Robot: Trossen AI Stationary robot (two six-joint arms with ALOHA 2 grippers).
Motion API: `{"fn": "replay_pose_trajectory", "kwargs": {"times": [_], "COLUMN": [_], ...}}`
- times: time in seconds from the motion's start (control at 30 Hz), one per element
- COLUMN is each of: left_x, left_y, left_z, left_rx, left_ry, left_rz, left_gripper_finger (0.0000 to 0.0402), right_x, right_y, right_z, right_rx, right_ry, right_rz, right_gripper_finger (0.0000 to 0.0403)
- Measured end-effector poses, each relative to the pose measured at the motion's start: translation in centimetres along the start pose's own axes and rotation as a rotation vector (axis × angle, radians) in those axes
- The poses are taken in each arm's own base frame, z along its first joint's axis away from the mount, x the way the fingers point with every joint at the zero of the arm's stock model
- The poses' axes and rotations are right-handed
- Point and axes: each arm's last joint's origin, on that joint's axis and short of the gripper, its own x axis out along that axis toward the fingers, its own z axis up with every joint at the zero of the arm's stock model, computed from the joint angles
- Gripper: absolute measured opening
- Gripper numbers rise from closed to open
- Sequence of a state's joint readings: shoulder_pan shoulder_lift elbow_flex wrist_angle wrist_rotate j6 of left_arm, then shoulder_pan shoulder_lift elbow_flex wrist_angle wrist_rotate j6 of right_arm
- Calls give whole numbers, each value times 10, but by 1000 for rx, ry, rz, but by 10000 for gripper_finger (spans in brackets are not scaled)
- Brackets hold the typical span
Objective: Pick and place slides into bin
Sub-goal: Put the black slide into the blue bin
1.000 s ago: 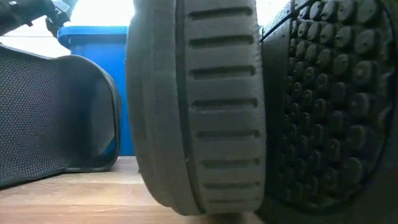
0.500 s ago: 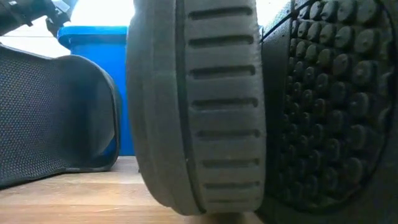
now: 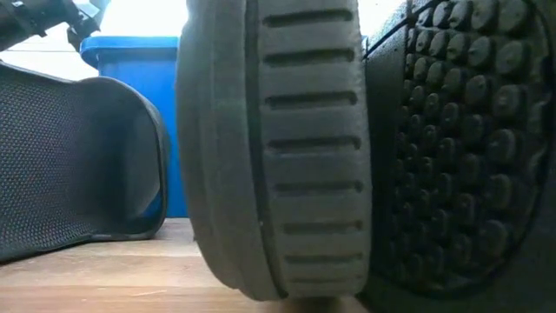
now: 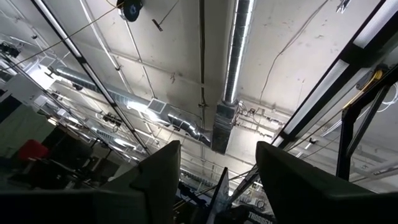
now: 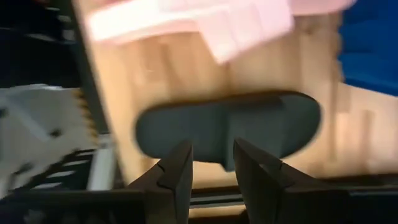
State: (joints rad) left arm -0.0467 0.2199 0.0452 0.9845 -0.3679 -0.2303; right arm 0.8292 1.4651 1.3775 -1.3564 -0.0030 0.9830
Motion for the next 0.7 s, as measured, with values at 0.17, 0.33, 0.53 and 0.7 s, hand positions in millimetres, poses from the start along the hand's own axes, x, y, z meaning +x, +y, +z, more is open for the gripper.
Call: {"fn": "replay_pose_trajectory", "kwargs": {"times": [0.17, 0.33, 0.53, 0.7], "left_x": [0, 0, 0, 0], "left_y": [0, 0, 0, 0], "left_z": [0, 0, 0, 0], "left_rx": [0, 0, 0, 0], "left_ry": [0, 0, -3, -2], "left_rz": [0, 0, 0, 0], "left_gripper_finger": [196, 196, 196, 196], "right_x": [15, 31, 51, 73], "right_y": [9, 23, 37, 40], "right_z": [-13, -23, -29, -33], "right_rx": [8, 2, -6, 4], "right_ry": [10, -5, -143, -128], "right_rz": [-140, -178, -268, -347], "right_gripper_finger": [109, 106, 133, 168]}}
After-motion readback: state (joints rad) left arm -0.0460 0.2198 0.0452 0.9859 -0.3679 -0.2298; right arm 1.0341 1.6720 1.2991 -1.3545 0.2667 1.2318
